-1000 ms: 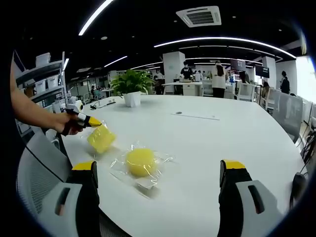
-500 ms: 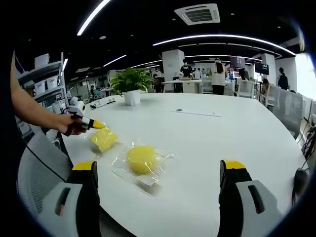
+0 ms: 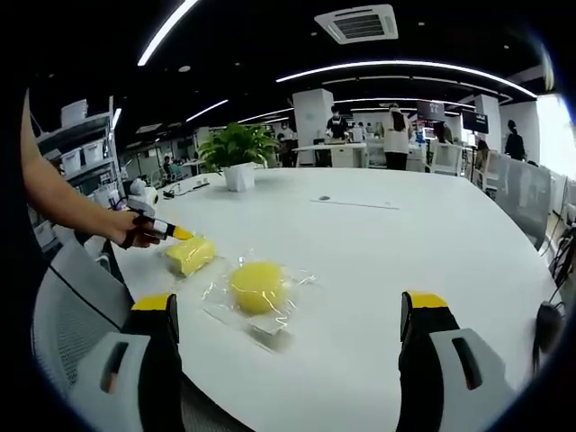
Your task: Compare the silicone blocks by pressing each to a similar depth, holding the contact briefly, and releasing to observe deformation and rebound differences across the visible hardness samples.
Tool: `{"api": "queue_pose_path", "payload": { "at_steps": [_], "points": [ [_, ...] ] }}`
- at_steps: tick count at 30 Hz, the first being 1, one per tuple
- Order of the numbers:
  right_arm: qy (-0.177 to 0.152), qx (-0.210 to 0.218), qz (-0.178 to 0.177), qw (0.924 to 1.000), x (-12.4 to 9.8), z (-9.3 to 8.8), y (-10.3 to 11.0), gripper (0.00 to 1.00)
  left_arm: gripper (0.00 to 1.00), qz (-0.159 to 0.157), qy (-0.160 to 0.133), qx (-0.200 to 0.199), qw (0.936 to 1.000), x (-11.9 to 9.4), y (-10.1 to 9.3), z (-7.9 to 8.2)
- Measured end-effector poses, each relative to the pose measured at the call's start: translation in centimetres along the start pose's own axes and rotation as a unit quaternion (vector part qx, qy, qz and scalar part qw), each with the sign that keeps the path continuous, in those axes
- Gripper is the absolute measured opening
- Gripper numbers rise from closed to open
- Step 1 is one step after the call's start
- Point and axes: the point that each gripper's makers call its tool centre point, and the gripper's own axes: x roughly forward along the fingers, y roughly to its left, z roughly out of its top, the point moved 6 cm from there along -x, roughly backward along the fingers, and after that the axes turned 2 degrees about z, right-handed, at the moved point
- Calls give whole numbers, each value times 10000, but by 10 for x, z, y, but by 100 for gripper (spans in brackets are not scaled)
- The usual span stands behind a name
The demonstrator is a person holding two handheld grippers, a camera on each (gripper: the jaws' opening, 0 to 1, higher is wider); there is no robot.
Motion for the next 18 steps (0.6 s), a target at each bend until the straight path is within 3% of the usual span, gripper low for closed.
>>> {"api": "queue_pose_path", "payload": {
  "at_steps": [4, 18],
  "points": [
    [21, 20, -1, 10000, -1, -1, 1, 96, 0, -3, -4, 202, 9998, -2, -5, -2],
    [15, 74, 33, 10000, 2, 1, 3, 96, 0, 61, -35, 157, 9999, -5, -1, -4]
  ]
}}
